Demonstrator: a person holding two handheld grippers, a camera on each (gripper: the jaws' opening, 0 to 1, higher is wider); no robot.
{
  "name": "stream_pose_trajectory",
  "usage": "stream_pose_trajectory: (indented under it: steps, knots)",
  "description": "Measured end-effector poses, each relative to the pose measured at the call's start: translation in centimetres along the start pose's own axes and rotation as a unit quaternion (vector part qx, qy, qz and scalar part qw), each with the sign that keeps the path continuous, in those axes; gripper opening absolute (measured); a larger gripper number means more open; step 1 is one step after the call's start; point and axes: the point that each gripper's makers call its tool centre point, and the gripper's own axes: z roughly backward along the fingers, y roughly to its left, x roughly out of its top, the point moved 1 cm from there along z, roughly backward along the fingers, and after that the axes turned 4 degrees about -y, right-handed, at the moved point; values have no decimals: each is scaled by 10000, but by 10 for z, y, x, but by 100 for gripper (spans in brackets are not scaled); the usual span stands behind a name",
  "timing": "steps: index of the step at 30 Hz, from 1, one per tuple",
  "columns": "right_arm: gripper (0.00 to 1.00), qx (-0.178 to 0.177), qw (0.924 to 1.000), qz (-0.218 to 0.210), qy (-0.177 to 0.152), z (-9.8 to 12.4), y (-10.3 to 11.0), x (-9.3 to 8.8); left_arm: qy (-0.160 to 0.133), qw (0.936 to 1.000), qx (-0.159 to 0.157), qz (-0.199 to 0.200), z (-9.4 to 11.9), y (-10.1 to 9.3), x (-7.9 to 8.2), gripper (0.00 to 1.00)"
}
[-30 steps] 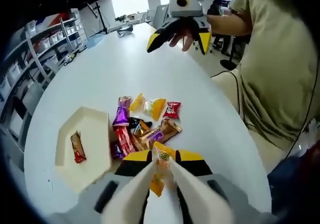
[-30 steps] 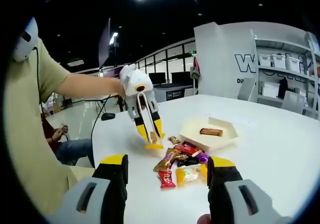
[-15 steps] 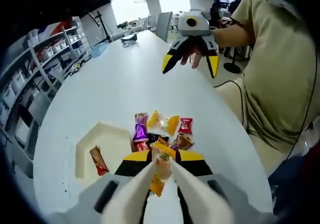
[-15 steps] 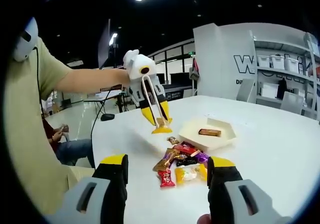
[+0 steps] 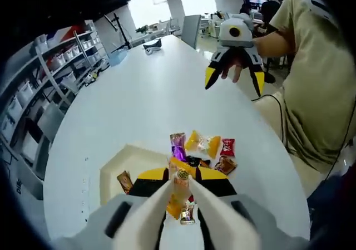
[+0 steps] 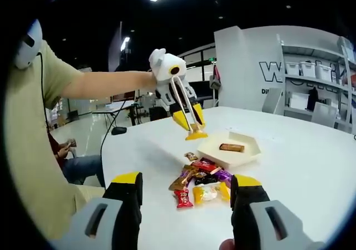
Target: Place the target food into the container with the food tongs after gripping and lifting it, then release it inside without dropping or visibly crushing the food.
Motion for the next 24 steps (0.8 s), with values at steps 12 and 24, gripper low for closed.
stream_pose_trajectory:
  steps: [12, 24]
  knots:
    - [62, -17, 10000, 2, 16, 1, 0, 0, -16, 9997, 249, -27, -17, 37, 16, 18]
    - [62, -34, 10000, -14, 18, 2, -1, -1, -8, 9987, 495, 90, -24, 63, 20, 19]
